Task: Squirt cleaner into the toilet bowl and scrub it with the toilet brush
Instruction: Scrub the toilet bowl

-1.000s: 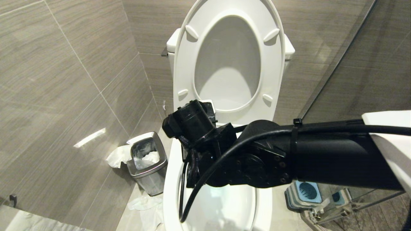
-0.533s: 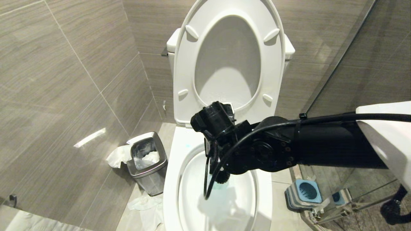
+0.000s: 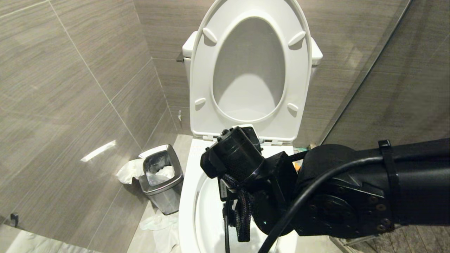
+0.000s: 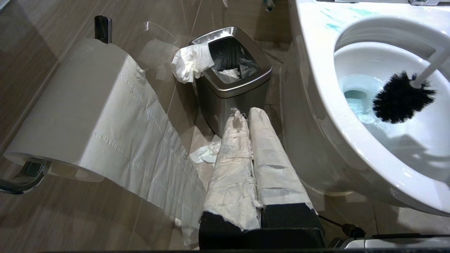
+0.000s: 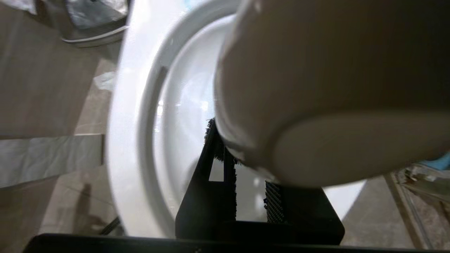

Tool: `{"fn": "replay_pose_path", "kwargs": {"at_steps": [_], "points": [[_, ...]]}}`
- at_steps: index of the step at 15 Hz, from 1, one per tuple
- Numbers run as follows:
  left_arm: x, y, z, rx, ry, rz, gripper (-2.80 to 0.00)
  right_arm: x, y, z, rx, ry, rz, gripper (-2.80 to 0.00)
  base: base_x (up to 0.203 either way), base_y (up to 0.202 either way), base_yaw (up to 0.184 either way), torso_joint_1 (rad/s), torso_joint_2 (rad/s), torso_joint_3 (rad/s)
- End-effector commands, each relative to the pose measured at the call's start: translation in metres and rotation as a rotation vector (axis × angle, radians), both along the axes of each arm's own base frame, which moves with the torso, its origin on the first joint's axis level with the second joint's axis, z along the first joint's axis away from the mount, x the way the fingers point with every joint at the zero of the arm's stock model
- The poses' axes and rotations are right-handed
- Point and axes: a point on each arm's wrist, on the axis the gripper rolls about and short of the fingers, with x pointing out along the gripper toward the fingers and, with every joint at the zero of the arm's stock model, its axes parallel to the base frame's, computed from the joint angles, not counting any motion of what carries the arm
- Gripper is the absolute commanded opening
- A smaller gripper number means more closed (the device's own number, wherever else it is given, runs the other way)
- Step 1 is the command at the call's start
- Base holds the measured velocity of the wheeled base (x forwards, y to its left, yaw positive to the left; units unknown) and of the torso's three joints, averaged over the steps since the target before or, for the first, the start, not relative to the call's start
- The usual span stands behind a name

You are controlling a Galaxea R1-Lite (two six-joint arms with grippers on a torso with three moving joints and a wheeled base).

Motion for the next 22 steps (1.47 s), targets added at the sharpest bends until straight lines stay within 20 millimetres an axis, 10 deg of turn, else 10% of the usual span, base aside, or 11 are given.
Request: {"fn": "replay_pose_path", "kwargs": {"at_steps": [1, 11, 18, 22], "points": [[0.0, 0.0, 0.0, 0.0, 0.002, 0.001, -2.8, 0.005, 0.019, 0.004, 0.037, -0.026, 0.007, -2.8, 0.0, 0.0, 0.0, 0.0, 0.0, 0.0], [0.0, 0.0, 0.0, 0.0, 0.002, 0.001, -2.8, 0.058, 0.027, -0.036, -0.045, -0.019, -0.091, -2.8, 0.0, 0.0, 0.0, 0.0, 0.0, 0.0], [0.0, 0.0, 0.0, 0.0, 0.002, 0.001, -2.8, 0.098, 0.048, -0.11, -0.119, 0.034, -0.138, -2.8, 0.0, 0.0, 0.0, 0.0, 0.0, 0.0], [0.0, 0.0, 0.0, 0.0, 0.002, 0.001, -2.8, 0.099, 0.046, -0.082, -0.071, -0.008, -0.14, -2.8, 0.0, 0.0, 0.0, 0.0, 0.0, 0.0]]}}
